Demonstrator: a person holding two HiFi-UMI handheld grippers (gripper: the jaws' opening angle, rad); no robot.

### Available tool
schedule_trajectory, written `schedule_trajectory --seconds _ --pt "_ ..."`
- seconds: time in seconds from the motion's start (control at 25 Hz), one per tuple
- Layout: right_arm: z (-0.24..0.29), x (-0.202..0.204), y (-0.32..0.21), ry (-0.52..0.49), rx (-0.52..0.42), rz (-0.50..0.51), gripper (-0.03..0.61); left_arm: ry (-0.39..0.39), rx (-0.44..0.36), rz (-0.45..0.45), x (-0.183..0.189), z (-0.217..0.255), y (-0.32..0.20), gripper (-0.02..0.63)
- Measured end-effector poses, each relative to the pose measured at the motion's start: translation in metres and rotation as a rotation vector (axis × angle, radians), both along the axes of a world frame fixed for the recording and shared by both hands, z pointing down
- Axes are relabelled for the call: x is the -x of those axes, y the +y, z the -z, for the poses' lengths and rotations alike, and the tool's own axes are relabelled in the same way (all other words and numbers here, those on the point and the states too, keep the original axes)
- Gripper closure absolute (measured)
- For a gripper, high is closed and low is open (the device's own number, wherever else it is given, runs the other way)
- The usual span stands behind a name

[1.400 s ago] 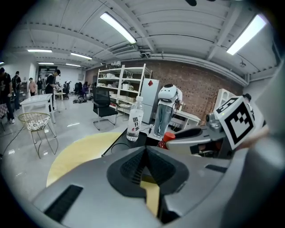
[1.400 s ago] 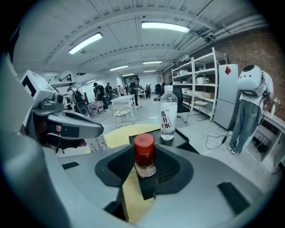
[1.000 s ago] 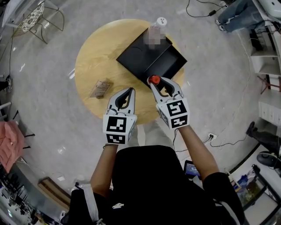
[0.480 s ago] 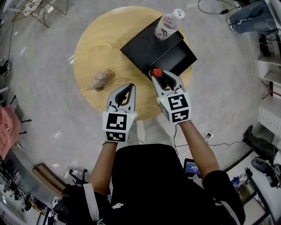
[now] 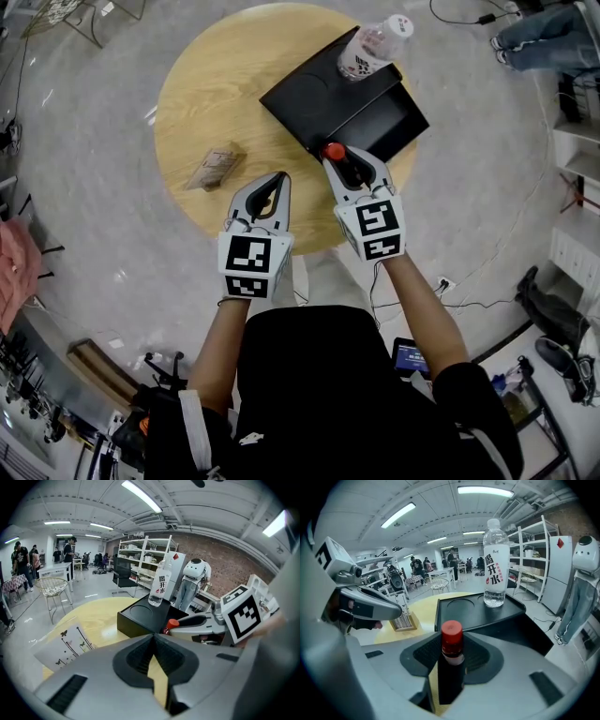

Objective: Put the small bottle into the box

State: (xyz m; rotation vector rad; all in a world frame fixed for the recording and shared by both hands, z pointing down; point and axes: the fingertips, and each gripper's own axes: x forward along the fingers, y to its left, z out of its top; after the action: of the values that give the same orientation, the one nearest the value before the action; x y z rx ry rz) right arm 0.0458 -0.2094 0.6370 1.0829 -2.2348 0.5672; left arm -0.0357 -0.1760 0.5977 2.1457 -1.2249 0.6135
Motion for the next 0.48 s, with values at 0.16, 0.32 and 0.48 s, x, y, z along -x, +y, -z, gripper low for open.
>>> schedule_trajectory --seconds 0.16,0.32,0.48 --pt "-0.0009 0.0014 0.0020 0.001 -0.007 0.005 0.449 -0.004 0.004 0.000 0.0019 -0.0029 -0.0023 0.603" --pt "-0.0012 0.0000 0.0031 -0.002 -0.005 -0.002 0.449 0.002 0.011 -0.007 -0.0012 -0.0053 -0.0025 0.603" --pt "-0.0025 0.0004 0.0056 0.005 -0.010 -0.001 0.449 0.004 0.011 -0.014 -0.0048 -0.0058 -0.0024 0.603"
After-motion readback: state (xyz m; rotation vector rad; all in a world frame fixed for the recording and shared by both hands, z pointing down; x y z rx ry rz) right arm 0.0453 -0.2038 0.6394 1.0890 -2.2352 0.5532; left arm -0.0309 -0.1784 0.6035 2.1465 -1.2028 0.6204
